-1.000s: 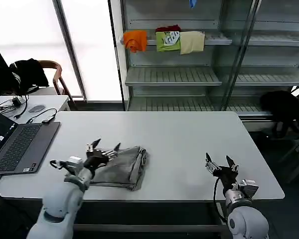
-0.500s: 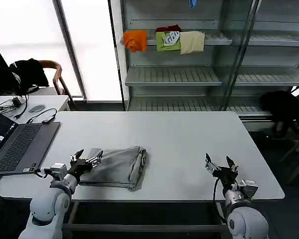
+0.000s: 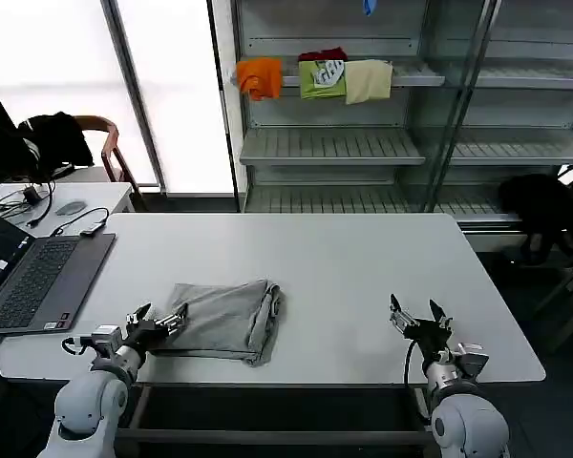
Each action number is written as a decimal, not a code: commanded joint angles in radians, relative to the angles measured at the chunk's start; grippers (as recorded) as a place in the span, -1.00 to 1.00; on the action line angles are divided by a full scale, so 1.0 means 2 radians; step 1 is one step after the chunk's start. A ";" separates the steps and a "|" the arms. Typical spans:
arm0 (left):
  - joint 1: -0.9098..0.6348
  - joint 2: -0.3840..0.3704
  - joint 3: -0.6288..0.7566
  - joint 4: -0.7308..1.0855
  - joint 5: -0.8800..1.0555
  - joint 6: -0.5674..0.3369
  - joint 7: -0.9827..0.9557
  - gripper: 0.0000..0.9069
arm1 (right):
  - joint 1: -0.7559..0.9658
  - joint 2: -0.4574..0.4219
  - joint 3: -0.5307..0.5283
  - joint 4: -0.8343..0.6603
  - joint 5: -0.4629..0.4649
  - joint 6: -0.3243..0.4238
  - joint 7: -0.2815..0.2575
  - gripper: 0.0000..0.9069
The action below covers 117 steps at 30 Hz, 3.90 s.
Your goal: Fold and organize the clothes.
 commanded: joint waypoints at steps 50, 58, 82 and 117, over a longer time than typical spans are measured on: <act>-0.044 0.180 -0.136 0.012 0.172 -0.062 0.118 -0.96 | -0.004 -0.010 0.011 0.000 0.019 0.011 0.009 1.00; -0.090 0.283 -0.136 0.031 0.184 -0.060 0.156 -0.96 | 0.001 -0.011 0.003 -0.010 0.023 0.015 0.008 1.00; -0.048 0.031 0.189 -0.078 0.335 0.004 0.131 -0.73 | -0.037 -0.040 0.025 -0.027 0.049 0.043 0.009 1.00; -0.244 -0.079 0.297 0.094 0.062 0.013 -0.127 1.00 | 0.010 -0.004 -0.019 -0.012 -0.012 0.004 -0.011 1.00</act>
